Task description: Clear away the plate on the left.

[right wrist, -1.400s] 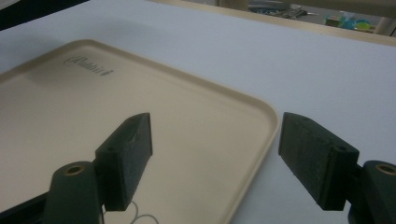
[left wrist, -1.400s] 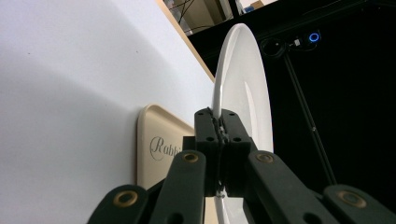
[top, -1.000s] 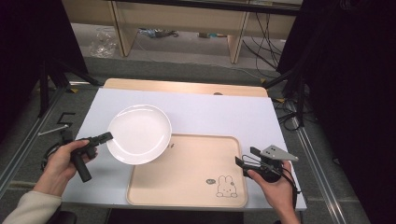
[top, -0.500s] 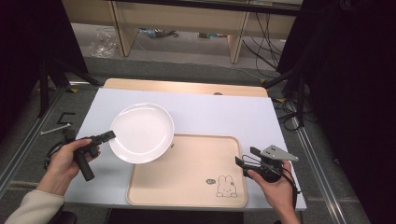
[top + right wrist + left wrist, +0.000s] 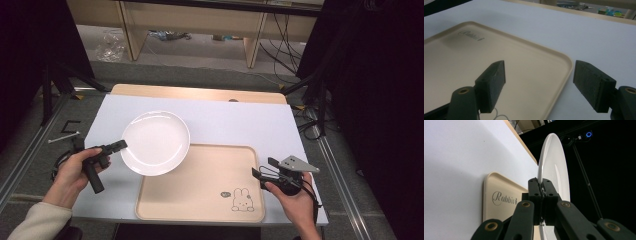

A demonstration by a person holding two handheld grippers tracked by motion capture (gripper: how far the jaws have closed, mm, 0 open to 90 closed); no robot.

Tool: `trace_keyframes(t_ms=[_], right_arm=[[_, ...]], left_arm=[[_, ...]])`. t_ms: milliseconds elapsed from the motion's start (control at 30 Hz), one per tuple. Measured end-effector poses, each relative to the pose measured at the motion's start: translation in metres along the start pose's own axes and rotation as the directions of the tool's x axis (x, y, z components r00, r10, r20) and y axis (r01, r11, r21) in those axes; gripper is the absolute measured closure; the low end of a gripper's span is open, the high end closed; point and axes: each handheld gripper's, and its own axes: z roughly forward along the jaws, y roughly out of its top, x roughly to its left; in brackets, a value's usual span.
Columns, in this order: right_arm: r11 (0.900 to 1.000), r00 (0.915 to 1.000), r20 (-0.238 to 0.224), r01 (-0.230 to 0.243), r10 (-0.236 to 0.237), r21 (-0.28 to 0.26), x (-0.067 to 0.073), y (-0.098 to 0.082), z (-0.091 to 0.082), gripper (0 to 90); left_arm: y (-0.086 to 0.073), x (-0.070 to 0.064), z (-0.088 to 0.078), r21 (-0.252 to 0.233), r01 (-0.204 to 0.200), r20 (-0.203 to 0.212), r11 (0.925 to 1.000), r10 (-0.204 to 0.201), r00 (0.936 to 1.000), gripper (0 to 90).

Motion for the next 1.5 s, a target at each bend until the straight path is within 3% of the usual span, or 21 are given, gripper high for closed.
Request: trace_keyframes(t_ms=[100,133,333,400,467,500,633,667,733,867,967,1033,1067,1100,1133,1300,1333,1367,1500], right_arm=[[1.000,0.9995,-0.021,-0.024,0.024,0.007,0.002,0.000,0.001,26.7],[1.000,1.0000,-0.002,-0.001,0.001,0.001,0.000,0.000,0.000,26.7],[1.000,0.9996,-0.017,-0.022,0.022,-0.001,0.001,0.000,0.002,26.7],[1.000,0.9999,-0.004,-0.012,0.012,0.007,0.001,0.000,0.000,26.7],[0.999,0.9988,-0.029,-0.039,0.039,0.009,0.002,-0.001,0.002,26.7],[1.000,1.0000,0.002,0.001,-0.001,0.001,0.000,0.000,0.000,26.7],[1.000,1.0000,-0.003,-0.006,0.006,0.004,0.000,0.000,0.000,26.7],[1.000,0.9993,-0.023,-0.029,0.029,0.005,0.002,0.000,0.001,26.7],[1.000,1.0000,-0.002,-0.005,0.005,0.003,0.000,0.000,0.000,26.7],[1.000,1.0000,-0.001,0.000,0.000,0.001,0.000,0.000,0.000,26.7],[1.000,0.9995,-0.022,-0.024,0.024,0.002,0.001,0.000,0.001,26.7],[1.000,1.0000,0.000,0.001,-0.001,-0.002,0.000,0.000,0.000,26.7],[1.000,0.9996,-0.019,-0.021,0.021,0.003,0.001,0.000,0.000,26.7],[1.000,1.0000,-0.002,-0.007,0.007,0.001,0.000,0.000,0.000,26.7],[0.999,0.9992,-0.026,-0.032,0.032,-0.001,0.002,0.000,0.001,26.7],[1.000,0.9991,-0.027,-0.031,0.031,0.003,0.002,0.000,0.001,26.7],[1.000,0.9999,-0.007,-0.010,0.010,-0.005,0.001,0.000,0.000,26.7],[1.000,0.9991,-0.027,-0.031,0.031,0.003,0.002,0.000,0.001,26.7],[0.999,0.9988,-0.034,-0.036,0.036,-0.019,0.002,-0.001,0.003,26.7]], left_arm=[[-0.001,-0.001,0.002,0.005,0.002,0.004,1.0000,-0.002,1.0000,87.2],[-0.001,-0.001,0.003,0.005,0.001,0.005,1.0000,-0.001,1.0000,87.2],[-0.003,-0.002,0.006,0.015,-0.001,0.005,0.9999,0.000,1.0000,87.2],[-0.003,-0.002,0.006,0.015,0.002,0.007,0.9999,-0.002,1.0000,87.2],[-0.004,-0.003,0.008,0.023,-0.003,0.007,0.9997,0.002,1.0000,87.2],[-0.004,-0.003,0.008,0.023,-0.004,0.009,0.9997,0.004,1.0000,87.2],[-0.004,-0.004,0.009,0.024,0.000,0.010,0.9997,0.000,1.0000,87.2],[-0.004,-0.004,0.010,0.023,-0.002,0.012,0.9997,0.002,0.9999,87.2],[-0.004,-0.005,0.011,0.029,-0.003,0.012,0.9996,0.003,0.9999,87.2],[-0.006,-0.006,0.014,0.029,0.001,0.015,0.9996,-0.001,0.9999,87.2],[-0.006,-0.006,0.015,0.034,-0.005,0.016,0.9994,0.005,0.9999,87.2],[-0.007,-0.007,0.017,0.035,-0.003,0.017,0.9994,0.002,0.9998,87.2],[-0.007,-0.007,0.018,0.038,-0.008,0.020,0.9993,0.007,0.9998,87.2],[-0.007,-0.008,0.018,0.045,-0.010,0.017,0.9989,0.009,0.9998,87.2],[-0.008,-0.008,0.019,0.047,-0.010,0.017,0.9989,0.009,0.9998,87.2],[-0.010,-0.010,0.022,0.055,-0.009,0.019,0.9984,0.008,0.9998,87.2],[-0.010,-0.010,0.023,0.057,-0.010,0.018,0.9983,0.009,0.9998,87.2],[-0.011,-0.010,0.024,0.055,-0.011,0.023,0.9984,0.010,0.9997,87.2],[-0.012,-0.011,0.026,0.060,-0.012,0.022,0.9981,0.011,0.9997,87.2]])
